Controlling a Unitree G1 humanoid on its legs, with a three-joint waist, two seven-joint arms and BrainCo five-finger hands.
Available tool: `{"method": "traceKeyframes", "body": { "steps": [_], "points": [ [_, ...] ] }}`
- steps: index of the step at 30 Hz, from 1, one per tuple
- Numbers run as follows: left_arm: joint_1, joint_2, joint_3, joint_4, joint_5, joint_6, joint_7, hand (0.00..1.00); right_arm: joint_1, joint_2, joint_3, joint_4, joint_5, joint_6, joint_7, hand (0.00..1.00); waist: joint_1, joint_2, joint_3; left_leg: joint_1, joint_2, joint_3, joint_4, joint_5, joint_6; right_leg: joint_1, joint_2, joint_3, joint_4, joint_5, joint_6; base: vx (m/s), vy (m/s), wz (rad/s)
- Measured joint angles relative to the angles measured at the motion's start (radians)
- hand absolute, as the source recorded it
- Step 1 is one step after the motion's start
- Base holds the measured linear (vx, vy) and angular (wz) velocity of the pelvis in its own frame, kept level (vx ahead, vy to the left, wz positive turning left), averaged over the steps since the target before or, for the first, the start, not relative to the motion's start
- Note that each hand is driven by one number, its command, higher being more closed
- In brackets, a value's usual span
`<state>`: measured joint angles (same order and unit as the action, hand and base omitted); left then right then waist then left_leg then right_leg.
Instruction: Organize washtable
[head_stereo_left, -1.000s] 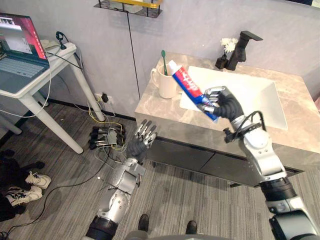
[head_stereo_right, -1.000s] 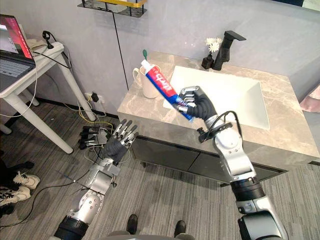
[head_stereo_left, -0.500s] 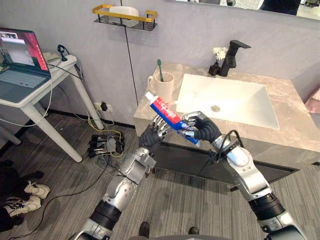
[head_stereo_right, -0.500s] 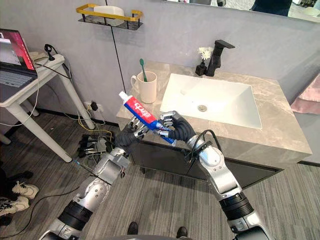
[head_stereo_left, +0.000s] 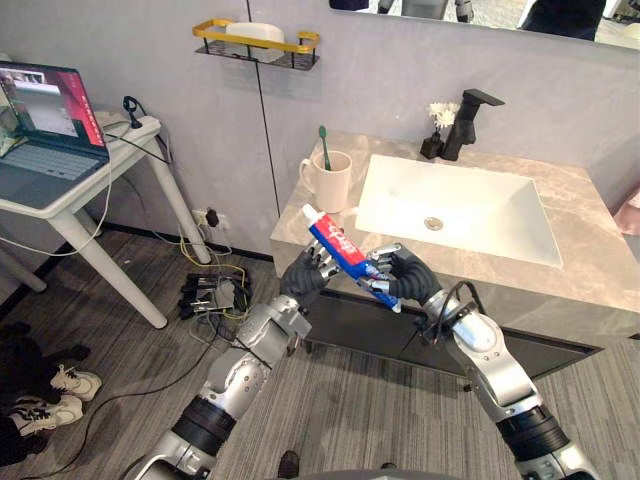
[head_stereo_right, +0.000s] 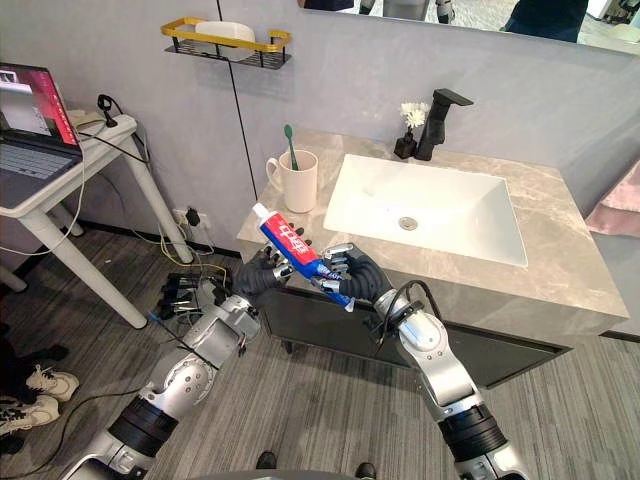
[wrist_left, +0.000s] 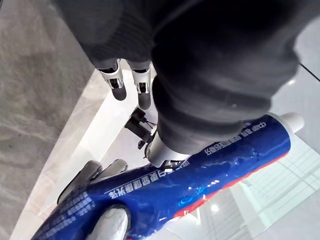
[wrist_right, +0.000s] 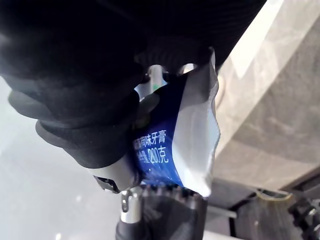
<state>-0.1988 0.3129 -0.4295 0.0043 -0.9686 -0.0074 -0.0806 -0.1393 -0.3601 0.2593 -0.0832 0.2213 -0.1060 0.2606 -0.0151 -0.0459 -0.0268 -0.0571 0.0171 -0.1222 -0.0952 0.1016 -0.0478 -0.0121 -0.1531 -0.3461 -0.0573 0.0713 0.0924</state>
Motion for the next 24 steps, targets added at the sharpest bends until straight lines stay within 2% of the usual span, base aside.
{"method": "traceKeyframes", "body": {
  "steps": [7, 24],
  "points": [
    [0.004, 0.044, -0.005, -0.098, -0.005, 0.008, -0.024, 0.0, 0.019, 0.003, -0.031, 0.004, -0.026, 0.001, 0.0, 1.0, 0.001, 0.001, -0.001, 0.001, -0.001, -0.004, -0.006, 0.002, -0.001, 0.005, -0.001, -0.009, 0.0, -0.008, -0.005, -0.04, 0.001, 0.04],
    [0.031, 0.043, -0.041, -0.121, -0.042, 0.022, -0.029, 0.0, 0.023, 0.046, -0.054, 0.004, -0.049, 0.002, 0.004, 1.0, 0.0, 0.002, -0.001, 0.001, 0.0, 0.001, 0.0, 0.002, -0.001, 0.006, 0.0, -0.007, -0.004, -0.004, 0.001, -0.01, 0.0, 0.0]
  ]
}}
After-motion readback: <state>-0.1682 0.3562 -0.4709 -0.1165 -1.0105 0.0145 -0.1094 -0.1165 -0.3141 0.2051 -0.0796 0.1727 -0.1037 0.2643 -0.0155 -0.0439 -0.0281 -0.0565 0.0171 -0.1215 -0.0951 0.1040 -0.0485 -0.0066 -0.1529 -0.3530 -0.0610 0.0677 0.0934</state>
